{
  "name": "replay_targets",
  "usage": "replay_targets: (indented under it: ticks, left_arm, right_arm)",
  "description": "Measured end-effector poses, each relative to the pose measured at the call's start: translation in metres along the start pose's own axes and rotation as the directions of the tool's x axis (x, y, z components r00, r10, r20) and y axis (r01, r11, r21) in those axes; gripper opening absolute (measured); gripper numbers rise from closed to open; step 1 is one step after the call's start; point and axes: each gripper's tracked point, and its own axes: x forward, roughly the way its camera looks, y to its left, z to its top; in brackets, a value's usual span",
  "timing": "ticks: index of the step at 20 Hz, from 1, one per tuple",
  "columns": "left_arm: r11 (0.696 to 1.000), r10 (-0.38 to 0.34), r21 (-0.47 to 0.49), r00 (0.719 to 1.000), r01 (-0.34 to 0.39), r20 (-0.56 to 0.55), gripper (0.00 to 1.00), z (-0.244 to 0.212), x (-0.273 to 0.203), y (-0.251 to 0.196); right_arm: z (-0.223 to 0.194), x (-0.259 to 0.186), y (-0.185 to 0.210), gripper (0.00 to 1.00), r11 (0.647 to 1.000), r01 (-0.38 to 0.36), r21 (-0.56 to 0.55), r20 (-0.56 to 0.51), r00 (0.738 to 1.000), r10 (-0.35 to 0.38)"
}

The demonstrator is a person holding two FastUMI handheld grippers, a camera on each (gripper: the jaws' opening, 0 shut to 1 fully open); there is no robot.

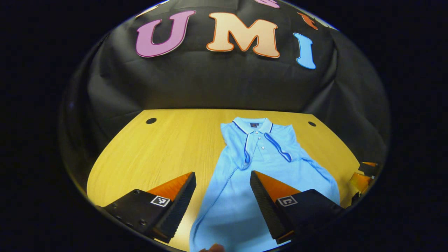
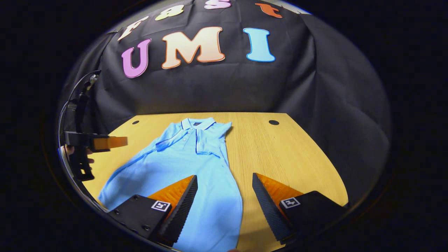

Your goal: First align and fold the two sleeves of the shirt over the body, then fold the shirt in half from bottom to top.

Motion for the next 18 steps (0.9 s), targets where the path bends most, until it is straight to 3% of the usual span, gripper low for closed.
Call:
replay_targets:
  ticks: [6, 9, 12, 18]
  left_arm:
    - [0.990, 0.103, 0.108, 0.989, -0.091, -0.106, 0.95, -0.093, -0.069, 0.034]
    - [0.990, 0.103, 0.111, 0.984, -0.087, -0.147, 0.94, -0.131, -0.085, 0.034]
    - [0.993, 0.082, 0.093, 0.982, -0.067, -0.172, 0.96, -0.152, -0.092, 0.027]
    - [0.989, 0.095, 0.129, 0.980, -0.073, -0.174, 0.96, -0.171, -0.089, 0.026]
  right_arm:
    - [-0.062, -0.048, 0.003, 0.98, 1.000, 0.009, -0.001, -0.071, 0.997, -0.009]
    - [-0.086, -0.066, 0.005, 0.94, 0.999, 0.013, -0.041, -0.106, 0.994, -0.017]
    - [-0.106, -0.077, 0.009, 0.98, 0.999, 0.009, -0.037, -0.140, 0.990, -0.014]
    - [-0.138, -0.084, 0.009, 0.94, 0.998, 0.040, -0.052, -0.212, 0.976, -0.050]
